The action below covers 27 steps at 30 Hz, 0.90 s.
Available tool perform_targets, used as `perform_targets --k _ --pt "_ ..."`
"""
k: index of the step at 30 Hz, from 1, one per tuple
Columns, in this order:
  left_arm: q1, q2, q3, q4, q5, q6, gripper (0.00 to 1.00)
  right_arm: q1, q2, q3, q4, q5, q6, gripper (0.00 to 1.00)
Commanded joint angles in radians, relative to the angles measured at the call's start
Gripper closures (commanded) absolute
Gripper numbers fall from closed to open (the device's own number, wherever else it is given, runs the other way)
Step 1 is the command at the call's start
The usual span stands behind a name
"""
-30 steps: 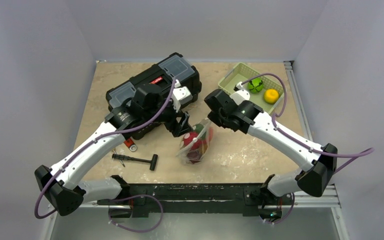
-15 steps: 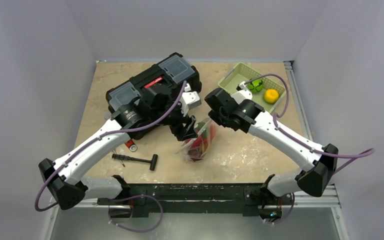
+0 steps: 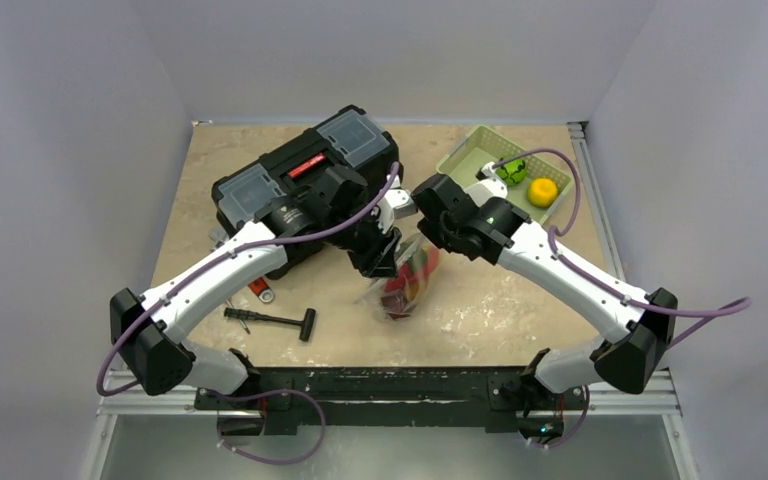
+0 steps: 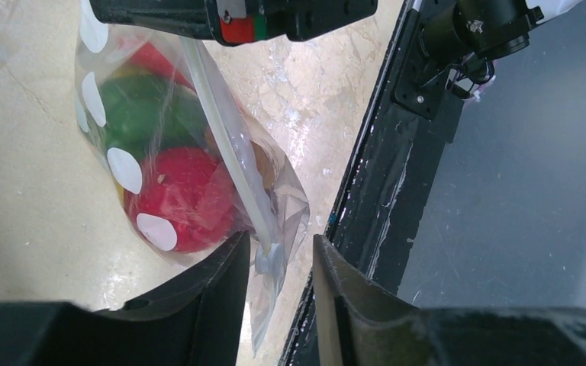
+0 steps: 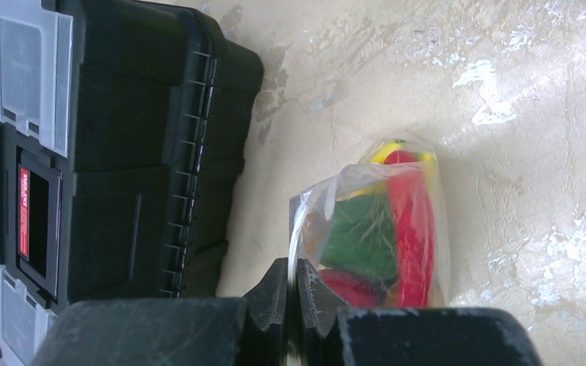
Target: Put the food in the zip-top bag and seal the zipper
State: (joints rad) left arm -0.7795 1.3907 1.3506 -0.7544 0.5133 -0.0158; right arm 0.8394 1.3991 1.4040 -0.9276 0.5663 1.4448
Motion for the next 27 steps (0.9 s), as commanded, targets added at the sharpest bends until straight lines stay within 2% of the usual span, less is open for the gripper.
perform_targets --k 1,3,6,10,12,23,27 --pt "0.0 0.018 0.042 -0.001 0.041 -0.011 0.69 0.004 -0.049 0.007 0.009 0.043 0.051 1.0" --pt "0.0 0.017 0.039 0.008 0.047 -0.015 0.75 0.005 -0.066 -0.013 0.012 0.051 0.059 1.0" --pt "0.002 -0.003 0.025 0.033 0.045 -0.022 0.75 0.001 -0.108 -0.066 0.041 0.047 0.072 1.0" --pt "0.002 -0.042 -0.011 0.093 0.042 -0.038 0.6 -0.019 -0.177 -0.155 0.115 0.016 0.073 1.0" --pt "0.001 -0.049 -0.019 0.111 0.044 -0.044 0.57 -0.027 -0.187 -0.161 0.12 0.013 0.066 1.0" --pt "0.002 -0.019 -0.021 0.12 0.106 -0.042 0.59 -0.031 -0.166 -0.128 0.108 -0.001 0.062 1.0" --pt "0.002 -0.002 -0.015 0.111 0.097 -0.04 0.64 -0.032 -0.172 -0.132 0.108 0.007 0.064 1.0"
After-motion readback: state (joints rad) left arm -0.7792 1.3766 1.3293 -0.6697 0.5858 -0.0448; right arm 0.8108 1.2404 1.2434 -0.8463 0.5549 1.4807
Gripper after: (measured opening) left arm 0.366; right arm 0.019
